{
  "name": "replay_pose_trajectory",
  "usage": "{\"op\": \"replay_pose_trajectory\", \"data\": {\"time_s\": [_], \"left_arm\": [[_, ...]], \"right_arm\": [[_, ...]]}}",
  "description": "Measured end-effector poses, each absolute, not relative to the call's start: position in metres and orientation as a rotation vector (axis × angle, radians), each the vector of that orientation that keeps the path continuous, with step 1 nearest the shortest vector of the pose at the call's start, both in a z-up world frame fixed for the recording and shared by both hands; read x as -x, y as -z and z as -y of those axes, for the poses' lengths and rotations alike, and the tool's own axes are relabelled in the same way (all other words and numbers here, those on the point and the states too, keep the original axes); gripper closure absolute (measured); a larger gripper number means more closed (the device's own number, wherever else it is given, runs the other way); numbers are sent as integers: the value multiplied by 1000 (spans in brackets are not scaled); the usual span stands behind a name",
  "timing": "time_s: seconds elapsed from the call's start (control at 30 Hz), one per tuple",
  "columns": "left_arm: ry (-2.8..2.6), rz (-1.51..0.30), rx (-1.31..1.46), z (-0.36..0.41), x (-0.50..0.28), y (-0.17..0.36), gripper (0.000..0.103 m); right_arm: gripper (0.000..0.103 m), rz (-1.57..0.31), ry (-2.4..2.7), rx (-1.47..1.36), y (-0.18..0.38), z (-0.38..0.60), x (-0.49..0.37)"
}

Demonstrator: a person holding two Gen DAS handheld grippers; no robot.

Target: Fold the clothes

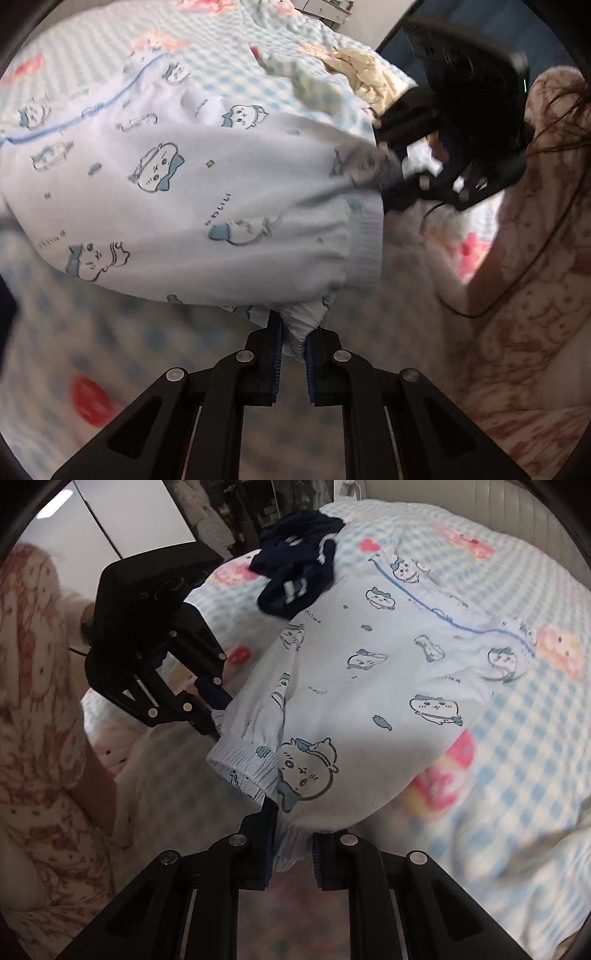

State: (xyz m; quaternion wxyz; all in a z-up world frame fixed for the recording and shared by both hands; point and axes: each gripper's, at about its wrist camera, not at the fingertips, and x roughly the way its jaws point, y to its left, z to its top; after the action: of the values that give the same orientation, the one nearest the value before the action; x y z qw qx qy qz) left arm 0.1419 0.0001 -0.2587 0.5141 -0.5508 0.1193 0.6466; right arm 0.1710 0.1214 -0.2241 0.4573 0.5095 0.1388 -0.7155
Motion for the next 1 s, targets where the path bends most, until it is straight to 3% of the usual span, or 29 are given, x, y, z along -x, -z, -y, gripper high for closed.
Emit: {"op": "replay_pose_trajectory", "data": {"time_s": [0.2, 0.4, 0.67, 0.83, 1.0], "left_arm": [[-1448, -307, 1350, -1, -164, 260, 94], [-1585, -195, 1294, 24, -106, 218, 94], [-1806, -240, 1292, 26, 12, 201, 94], [-1822, -79, 1441, 40, 83, 228, 94], [-1873, -149, 1428, 35, 111, 236, 94]], "right_arm": [[89, -289, 1616, -1283, 230, -131, -192], [88, -217, 1702, -1253, 205, -132, -148], [86, -309, 1909, -1299, 171, -110, -21], [79, -121, 1860, -1537, 201, -107, 64], [75, 89, 1877, -1664, 225, -119, 106]]}}
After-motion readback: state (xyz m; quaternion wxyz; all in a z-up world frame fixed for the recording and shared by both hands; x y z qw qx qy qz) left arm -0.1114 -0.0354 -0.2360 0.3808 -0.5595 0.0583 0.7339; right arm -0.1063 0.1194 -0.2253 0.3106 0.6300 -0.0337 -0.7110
